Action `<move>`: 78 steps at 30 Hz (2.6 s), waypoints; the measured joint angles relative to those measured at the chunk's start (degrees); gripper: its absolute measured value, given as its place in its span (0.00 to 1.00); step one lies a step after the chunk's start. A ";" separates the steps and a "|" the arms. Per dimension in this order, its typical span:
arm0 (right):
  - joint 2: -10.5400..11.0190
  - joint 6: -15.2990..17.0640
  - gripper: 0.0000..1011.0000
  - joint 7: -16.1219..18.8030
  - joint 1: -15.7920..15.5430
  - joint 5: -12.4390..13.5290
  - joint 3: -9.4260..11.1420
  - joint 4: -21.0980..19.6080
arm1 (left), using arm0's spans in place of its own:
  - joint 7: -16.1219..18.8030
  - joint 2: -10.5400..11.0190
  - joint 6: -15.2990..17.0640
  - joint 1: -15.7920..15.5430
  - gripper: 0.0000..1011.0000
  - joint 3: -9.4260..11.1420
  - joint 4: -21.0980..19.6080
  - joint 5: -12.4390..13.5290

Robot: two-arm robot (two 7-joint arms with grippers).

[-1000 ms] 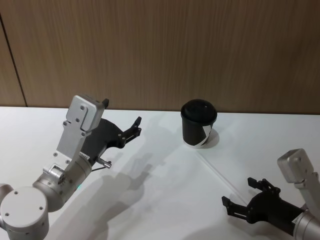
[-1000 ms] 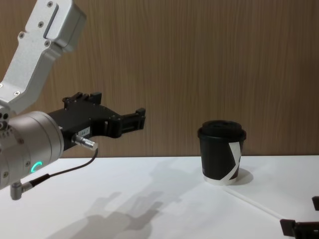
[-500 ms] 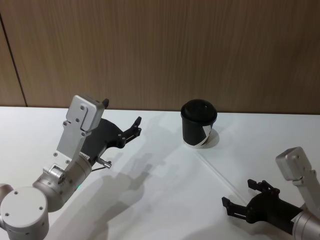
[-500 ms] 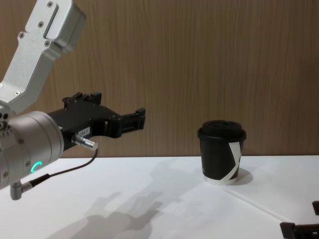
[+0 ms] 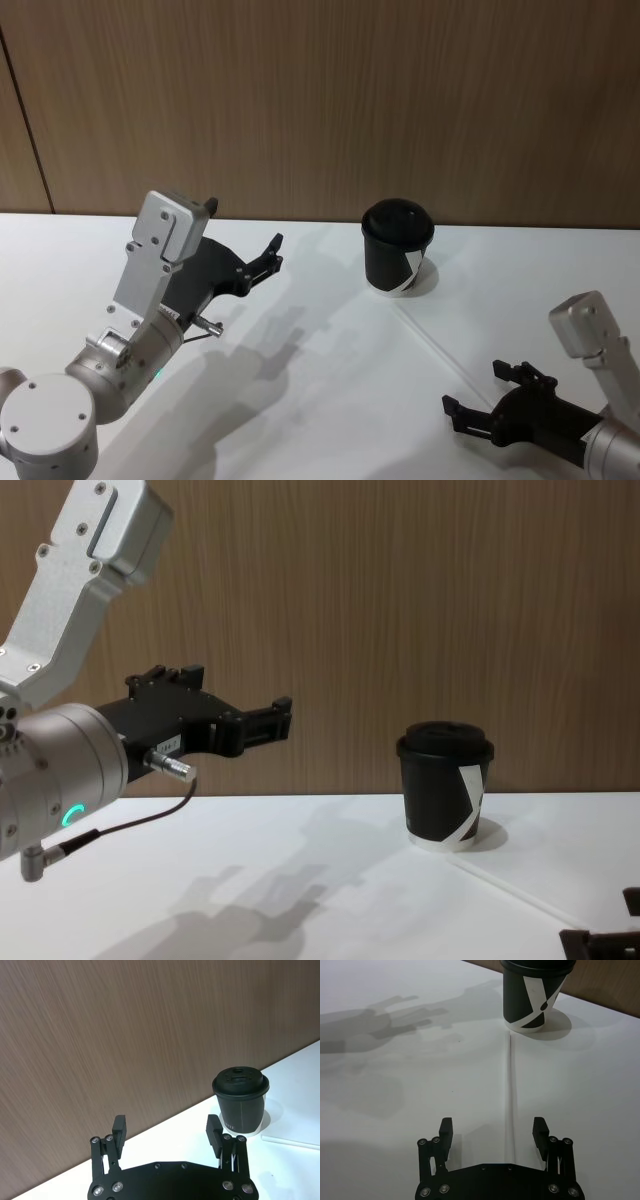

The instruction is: Pick up the straw with one hand, pass it to the other hand, and insert it into the cup.

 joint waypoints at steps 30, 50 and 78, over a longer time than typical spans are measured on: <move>0.09 3.18 0.99 -0.49 1.39 2.08 -1.32 0.56 | 0.00 0.00 0.00 0.00 0.99 0.00 0.00 0.00; -0.06 3.67 0.77 -1.19 1.64 2.38 -1.61 0.67 | 0.00 0.00 0.00 0.00 0.99 0.00 0.00 0.00; -0.09 3.77 0.00 -1.32 1.70 2.42 -1.66 0.66 | 0.00 0.00 0.00 0.00 0.99 0.00 0.00 0.00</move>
